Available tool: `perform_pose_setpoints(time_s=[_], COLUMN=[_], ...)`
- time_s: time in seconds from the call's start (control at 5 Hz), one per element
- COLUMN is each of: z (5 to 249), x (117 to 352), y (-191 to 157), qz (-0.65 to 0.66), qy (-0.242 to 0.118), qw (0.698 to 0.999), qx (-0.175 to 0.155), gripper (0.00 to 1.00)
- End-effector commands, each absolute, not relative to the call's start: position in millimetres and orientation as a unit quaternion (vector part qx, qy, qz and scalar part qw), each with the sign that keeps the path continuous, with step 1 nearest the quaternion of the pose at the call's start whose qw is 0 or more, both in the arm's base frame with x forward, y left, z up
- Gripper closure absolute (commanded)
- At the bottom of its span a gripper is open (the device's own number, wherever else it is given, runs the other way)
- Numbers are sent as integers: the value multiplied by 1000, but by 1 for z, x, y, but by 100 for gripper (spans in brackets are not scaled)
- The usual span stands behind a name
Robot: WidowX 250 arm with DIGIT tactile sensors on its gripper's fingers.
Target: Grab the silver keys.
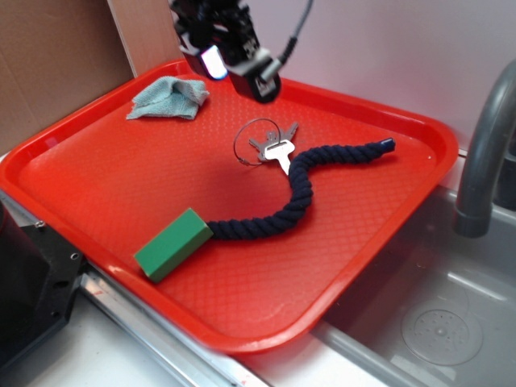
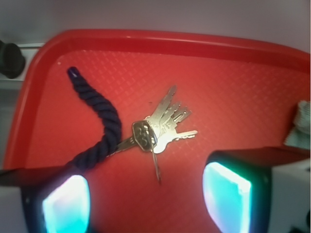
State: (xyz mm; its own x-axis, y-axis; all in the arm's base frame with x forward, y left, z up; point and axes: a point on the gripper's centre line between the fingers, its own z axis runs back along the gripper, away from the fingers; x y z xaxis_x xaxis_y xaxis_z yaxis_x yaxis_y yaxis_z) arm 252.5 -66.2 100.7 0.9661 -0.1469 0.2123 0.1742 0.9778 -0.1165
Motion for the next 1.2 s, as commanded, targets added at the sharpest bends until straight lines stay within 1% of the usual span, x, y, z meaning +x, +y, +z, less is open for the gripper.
perform_pose_setpoints(time_s=[0.0,0.2,0.4,0.6,0.8,1.0], z=[67,57,54,52,74,114], x=[259,258,257,259,258,260], y=[-81,-87,-84,-79,-72,-66], qz=[-119,-137,-118,-102,-66,-6], qy=[-73,-56,-49,-46,-47,-35], qw=[987,986,990,993,997,998], qx=[-73,-71,-53,-41,-4,47], gripper=[0,15,100,100,100,100])
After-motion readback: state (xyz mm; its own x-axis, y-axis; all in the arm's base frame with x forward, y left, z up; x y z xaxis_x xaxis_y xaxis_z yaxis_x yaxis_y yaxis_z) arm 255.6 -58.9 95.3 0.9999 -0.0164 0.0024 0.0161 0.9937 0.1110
